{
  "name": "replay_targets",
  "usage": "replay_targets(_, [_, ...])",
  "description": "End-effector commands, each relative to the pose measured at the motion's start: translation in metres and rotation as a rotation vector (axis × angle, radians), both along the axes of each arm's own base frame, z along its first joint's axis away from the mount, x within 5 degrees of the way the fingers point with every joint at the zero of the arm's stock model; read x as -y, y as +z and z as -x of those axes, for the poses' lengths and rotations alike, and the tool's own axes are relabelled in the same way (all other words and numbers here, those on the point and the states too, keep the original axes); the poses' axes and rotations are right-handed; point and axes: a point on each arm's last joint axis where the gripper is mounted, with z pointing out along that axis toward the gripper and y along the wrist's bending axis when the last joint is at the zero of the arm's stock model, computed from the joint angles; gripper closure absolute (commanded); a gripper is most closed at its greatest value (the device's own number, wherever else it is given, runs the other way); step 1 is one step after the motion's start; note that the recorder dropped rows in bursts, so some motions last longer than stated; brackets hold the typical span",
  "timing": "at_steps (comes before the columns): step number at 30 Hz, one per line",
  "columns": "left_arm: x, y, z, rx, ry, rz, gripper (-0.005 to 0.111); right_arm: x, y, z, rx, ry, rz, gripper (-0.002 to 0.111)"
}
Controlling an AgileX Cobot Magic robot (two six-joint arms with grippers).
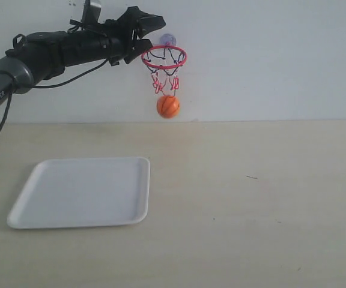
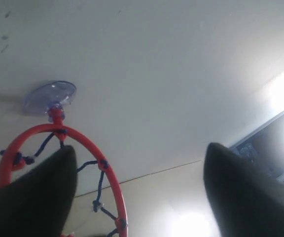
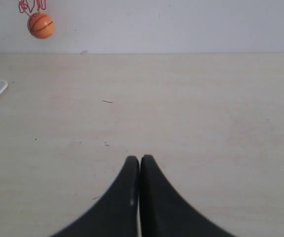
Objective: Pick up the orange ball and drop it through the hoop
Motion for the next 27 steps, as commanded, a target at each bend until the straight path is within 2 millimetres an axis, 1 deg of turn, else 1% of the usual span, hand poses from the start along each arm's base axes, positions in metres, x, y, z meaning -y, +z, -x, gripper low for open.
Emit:
replay_targets(1, [-0.009, 0.016, 0.002, 0.034, 0.005, 0.004, 0.067, 0.0, 0.001, 0.0, 0.008, -0.001, -0.002, 0.109])
replay_targets(4, [-0.021, 0.027, 0.003, 0.09, 0.002, -0.029, 0.097, 0.0, 0.001, 0.0, 0.008, -0.001, -0.002, 0.109])
replay_targets(5, [-0.025, 0.032, 0.005, 0.118, -0.011, -0.05, 0.102, 0.0, 0.001, 0.0, 0.008, -0.001, -0.002, 0.109])
replay_targets(7, [-0.031, 0.039, 0.009, 0.151, -0.04, -0.1, 0.103, 0.0, 0.001, 0.0, 0.008, -0.001, -0.002, 0.109])
replay_targets(10, [-0.041, 0.047, 0.016, 0.168, -0.078, -0.242, 0.103, 0.0, 0.001, 0.0, 0.008, -0.001, -0.002, 0.109])
replay_targets(12, [-0.045, 0.048, 0.022, 0.127, -0.101, -0.349, 0.103, 0.0, 0.001, 0.0, 0.008, -0.001, -0.002, 0.109])
replay_targets(16, [-0.055, 0.047, 0.037, 0.003, -0.157, -0.634, 0.103, 0.0, 0.001, 0.0, 0.008, -0.001, -0.002, 0.109])
replay_targets(18, [-0.059, 0.045, 0.044, -0.063, -0.186, -0.717, 0.103, 0.0, 0.001, 0.0, 0.008, -0.001, -0.002, 0.109])
replay_targets(22, [-0.06, 0.053, 0.047, -0.092, -0.178, -0.644, 0.103, 0.0, 0.001, 0.0, 0.008, -0.001, -0.002, 0.109])
replay_targets(24, [-0.053, 0.062, 0.052, -0.108, -0.192, -0.588, 0.103, 0.0, 0.001, 0.0, 0.008, -0.001, -0.002, 0.109])
replay_targets(27, [-0.041, 0.075, 0.064, -0.1, -0.216, -0.594, 0.103, 0.0, 0.001, 0.0, 0.008, -0.001, -0.002, 0.109])
